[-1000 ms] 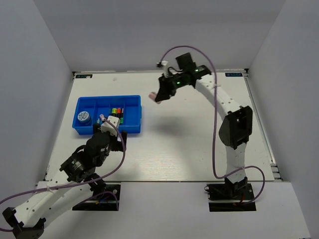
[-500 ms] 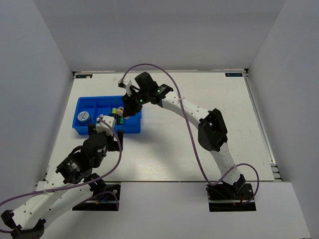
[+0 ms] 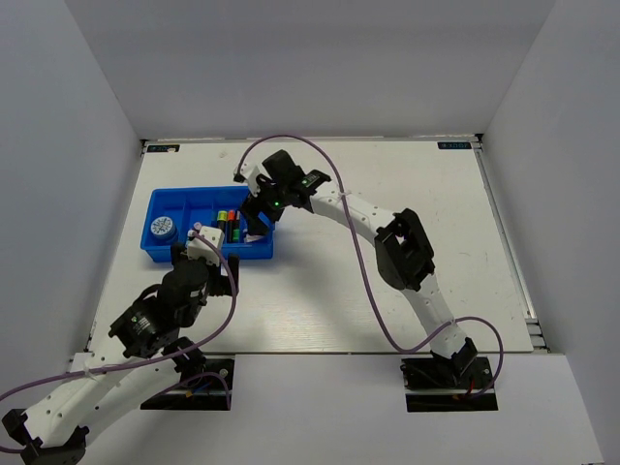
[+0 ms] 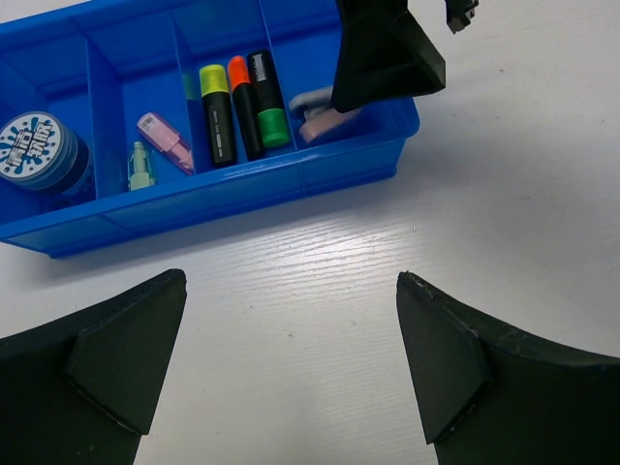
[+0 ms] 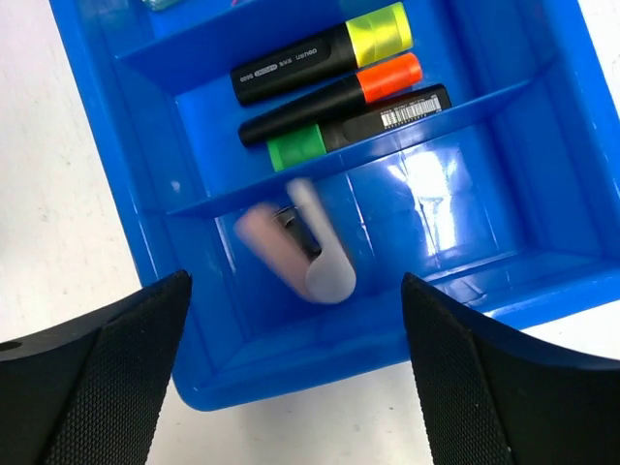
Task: Sort the stationery into containers
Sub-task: Place the stapler in the storage box, then reset both arms
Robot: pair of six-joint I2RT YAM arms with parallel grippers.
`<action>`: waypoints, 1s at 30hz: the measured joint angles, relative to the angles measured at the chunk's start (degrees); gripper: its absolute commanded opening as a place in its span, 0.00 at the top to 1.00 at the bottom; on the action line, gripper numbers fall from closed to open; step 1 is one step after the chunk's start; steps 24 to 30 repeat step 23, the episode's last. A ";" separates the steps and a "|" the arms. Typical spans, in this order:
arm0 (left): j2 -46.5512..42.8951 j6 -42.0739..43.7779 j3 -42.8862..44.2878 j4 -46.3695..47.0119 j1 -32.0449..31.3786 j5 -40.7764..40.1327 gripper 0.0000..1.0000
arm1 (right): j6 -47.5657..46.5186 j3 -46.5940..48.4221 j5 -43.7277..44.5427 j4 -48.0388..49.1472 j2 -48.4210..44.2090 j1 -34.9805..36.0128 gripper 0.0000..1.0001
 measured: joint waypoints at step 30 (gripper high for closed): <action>16.48 -4.09 5.84 -5.09 0.04 13.38 0.00 | -0.57 -45.64 40.63 -1.64 -51.45 -3.89 0.15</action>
